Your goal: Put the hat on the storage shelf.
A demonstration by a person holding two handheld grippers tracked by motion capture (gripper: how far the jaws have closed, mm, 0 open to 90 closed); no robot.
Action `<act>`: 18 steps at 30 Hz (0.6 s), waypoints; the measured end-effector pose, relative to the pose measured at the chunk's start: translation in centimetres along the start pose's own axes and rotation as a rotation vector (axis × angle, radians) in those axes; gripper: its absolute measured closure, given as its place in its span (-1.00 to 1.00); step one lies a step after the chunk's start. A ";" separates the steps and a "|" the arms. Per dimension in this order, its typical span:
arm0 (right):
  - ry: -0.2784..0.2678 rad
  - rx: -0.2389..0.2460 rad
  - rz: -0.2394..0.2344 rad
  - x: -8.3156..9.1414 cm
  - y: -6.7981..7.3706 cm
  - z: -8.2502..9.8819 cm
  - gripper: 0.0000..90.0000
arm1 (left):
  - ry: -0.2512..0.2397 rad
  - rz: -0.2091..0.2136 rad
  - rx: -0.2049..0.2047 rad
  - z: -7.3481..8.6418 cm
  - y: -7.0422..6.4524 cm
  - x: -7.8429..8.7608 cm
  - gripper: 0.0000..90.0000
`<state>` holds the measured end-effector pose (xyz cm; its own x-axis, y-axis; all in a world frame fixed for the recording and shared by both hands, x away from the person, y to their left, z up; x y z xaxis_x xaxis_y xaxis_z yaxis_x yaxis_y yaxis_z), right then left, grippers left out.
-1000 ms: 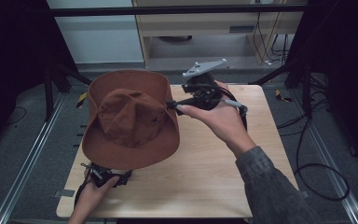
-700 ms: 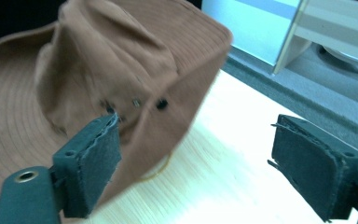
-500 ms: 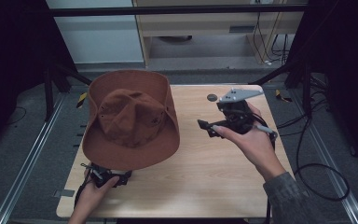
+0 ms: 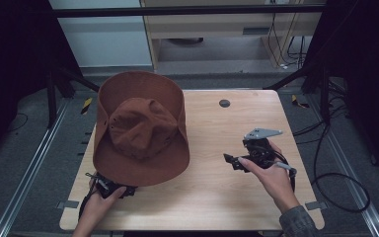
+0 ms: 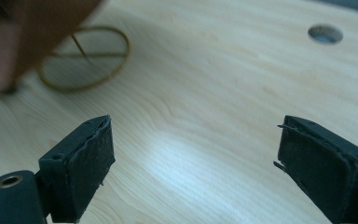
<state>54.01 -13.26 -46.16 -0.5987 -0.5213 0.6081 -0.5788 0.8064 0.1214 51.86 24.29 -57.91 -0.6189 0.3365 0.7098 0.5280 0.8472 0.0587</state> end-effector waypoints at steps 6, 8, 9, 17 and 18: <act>0.054 -0.031 0.027 -1.6 -1.1 2.8 -0.76 | 0.000 0.000 -0.001 0.0 0.0 0.0 -1.00; 0.066 -0.041 0.031 -1.8 -1.5 3.6 -0.76 | 0.001 0.001 -0.001 0.0 0.0 0.0 -1.00; 0.073 -0.047 0.039 -2.0 -1.7 4.0 -0.76 | 0.001 0.000 -0.002 0.0 0.0 0.0 -1.00; 0.157 -0.075 0.092 -4.0 -3.2 8.0 -0.76 | 0.001 0.000 -0.002 0.0 0.0 0.0 -1.00; 0.164 -0.080 0.101 -4.3 -3.3 8.4 -0.76 | 0.001 0.000 -0.002 0.0 0.0 0.0 -1.00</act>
<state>53.82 -15.99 -55.75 -0.5493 -0.3894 0.7393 -0.4707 0.8752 0.1113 51.85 24.30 -57.91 -0.6181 0.3363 0.7105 0.5291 0.8465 0.0596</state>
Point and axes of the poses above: each handheld gripper's, and its own axes: x roughly backward along the jaws, z roughly out of its underside, y roughly to its left, the point moved 10 cm from there along -x, roughly forward along the jaws, and after that the axes turned 3 degrees about -x, right-handed, at the moved point
